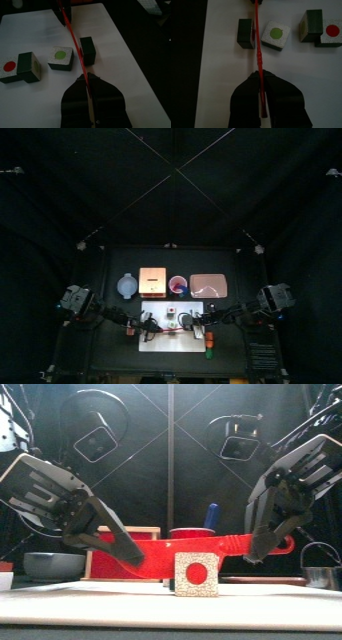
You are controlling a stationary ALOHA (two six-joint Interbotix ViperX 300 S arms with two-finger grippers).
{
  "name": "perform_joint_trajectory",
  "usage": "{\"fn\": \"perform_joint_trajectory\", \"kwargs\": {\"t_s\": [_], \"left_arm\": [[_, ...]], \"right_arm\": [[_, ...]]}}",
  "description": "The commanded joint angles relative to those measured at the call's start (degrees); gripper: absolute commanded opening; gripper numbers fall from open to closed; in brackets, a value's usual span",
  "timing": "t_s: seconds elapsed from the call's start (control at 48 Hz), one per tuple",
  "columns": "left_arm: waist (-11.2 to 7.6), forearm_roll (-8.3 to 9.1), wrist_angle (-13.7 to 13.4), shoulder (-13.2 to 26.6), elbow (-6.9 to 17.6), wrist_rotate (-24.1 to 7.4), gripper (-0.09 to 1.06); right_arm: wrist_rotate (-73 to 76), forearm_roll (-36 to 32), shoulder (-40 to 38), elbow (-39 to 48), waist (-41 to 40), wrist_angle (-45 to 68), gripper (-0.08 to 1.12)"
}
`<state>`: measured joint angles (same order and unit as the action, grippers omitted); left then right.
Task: Cut the sushi into 4 pieces with the knife
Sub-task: Cut the sushi into 4 pieces
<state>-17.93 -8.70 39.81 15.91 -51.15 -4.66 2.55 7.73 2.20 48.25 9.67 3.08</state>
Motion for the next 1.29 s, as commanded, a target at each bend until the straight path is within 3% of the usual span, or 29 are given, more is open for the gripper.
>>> {"fn": "perform_joint_trajectory", "kwargs": {"t_s": [0.021, 0.208, 0.312, 0.396, 0.542, 0.646, 0.792, 1.021, 1.125, 1.292], "left_arm": [[-0.18, -0.62, 0.00, 1.93, 1.93, -0.79, 0.17], [4.04, 0.00, 0.00, 2.29, 2.20, -0.88, 0.17], [7.03, 1.76, -0.09, 1.23, 1.41, -0.97, 0.17], [8.35, 2.99, -0.09, 0.18, 0.97, -0.88, 0.17], [8.35, 5.89, -0.62, -2.37, 0.97, -0.79, 0.19], [7.29, 7.38, -1.41, -3.60, 1.14, -0.70, 0.25], [5.54, 7.65, -2.81, -5.98, 0.88, -0.79, 0.41], [5.80, 7.47, -7.03, -11.51, 0.53, -0.88, 0.71], [5.80, 7.47, -7.12, -14.68, -0.62, -0.79, 0.77], [6.59, 7.03, -7.12, -20.48, -3.96, -0.79, 0.77]], "right_arm": [[-0.09, 0.26, 0.62, -1.14, -0.97, 0.62, 0.12], [-0.18, -0.18, 0.79, -1.14, -2.72, 0.70, 0.12], [-0.18, -0.53, 0.62, -1.14, -4.92, 0.62, 0.12], [-0.26, -1.05, 0.44, -1.41, -5.45, 0.62, 0.12], [-0.18, -1.49, -0.26, -2.64, -4.75, -0.44, 0.11], [-0.09, -1.49, -0.79, -3.25, -3.08, -1.49, 0.11], [-0.09, -1.14, -2.72, -3.34, -1.67, -3.08, 0.11], [0.00, -1.05, -8.44, -1.05, -1.58, -4.22, 0.11], [0.00, 0.35, -12.22, 0.88, -1.49, -5.98, 0.11], [0.18, 4.31, -20.39, 5.10, -1.85, -14.06, 0.13]]}}
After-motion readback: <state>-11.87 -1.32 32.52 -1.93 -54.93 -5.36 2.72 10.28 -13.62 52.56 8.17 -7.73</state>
